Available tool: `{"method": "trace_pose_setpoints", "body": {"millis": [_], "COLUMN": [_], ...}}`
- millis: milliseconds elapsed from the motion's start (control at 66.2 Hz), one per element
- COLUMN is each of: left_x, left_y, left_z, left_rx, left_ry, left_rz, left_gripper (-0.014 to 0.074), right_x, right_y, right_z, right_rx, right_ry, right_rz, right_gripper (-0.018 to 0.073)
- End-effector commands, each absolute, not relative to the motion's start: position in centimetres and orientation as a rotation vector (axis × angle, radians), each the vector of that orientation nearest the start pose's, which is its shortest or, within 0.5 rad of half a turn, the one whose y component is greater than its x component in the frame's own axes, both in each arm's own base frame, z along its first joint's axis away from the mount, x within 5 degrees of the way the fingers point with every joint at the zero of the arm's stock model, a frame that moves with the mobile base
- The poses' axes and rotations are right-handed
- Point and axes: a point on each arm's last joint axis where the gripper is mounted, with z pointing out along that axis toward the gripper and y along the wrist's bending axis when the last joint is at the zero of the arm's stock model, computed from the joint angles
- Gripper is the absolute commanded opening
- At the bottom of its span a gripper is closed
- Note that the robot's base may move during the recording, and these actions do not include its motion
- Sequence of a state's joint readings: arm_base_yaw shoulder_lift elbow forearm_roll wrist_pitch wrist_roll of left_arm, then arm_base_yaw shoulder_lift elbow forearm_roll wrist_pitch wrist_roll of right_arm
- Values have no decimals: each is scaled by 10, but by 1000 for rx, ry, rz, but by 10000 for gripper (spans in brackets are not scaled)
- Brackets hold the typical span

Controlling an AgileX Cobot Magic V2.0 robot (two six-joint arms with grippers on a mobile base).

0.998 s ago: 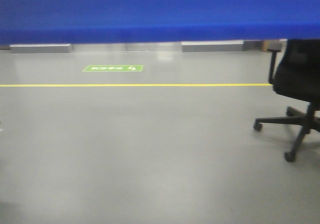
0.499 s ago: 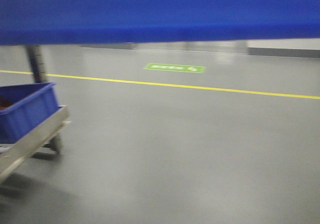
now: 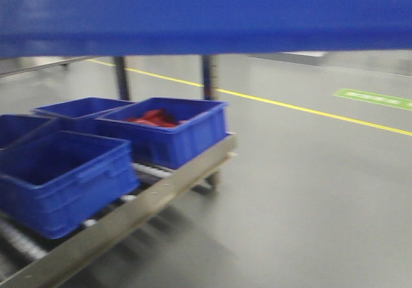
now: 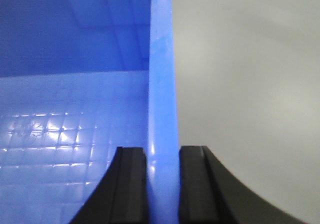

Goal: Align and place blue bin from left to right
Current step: 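Drive up to the second bin rack and bring the bin over its shelf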

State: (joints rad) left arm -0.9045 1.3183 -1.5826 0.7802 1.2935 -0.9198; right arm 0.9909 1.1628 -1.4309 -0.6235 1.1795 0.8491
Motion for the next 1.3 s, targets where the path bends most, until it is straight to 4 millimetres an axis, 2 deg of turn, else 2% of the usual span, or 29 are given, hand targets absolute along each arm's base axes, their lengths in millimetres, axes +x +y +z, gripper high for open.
{"method": "trace_pose_setpoints", "body": {"millis": [0, 1285], "left_x": [196, 196], "left_y": [-157, -157], "left_z": [472, 472], "left_rx": [-7, -7], "left_ry": [2074, 2074], "left_rz": [-67, -67], "left_gripper": [-111, -111], "right_x": [154, 154], "right_y": [153, 153], "right_z": [465, 465], "right_rx": [-211, -211], "right_ry": [2076, 2076], "right_rz": [331, 331], "right_gripper": [-69, -69]}}
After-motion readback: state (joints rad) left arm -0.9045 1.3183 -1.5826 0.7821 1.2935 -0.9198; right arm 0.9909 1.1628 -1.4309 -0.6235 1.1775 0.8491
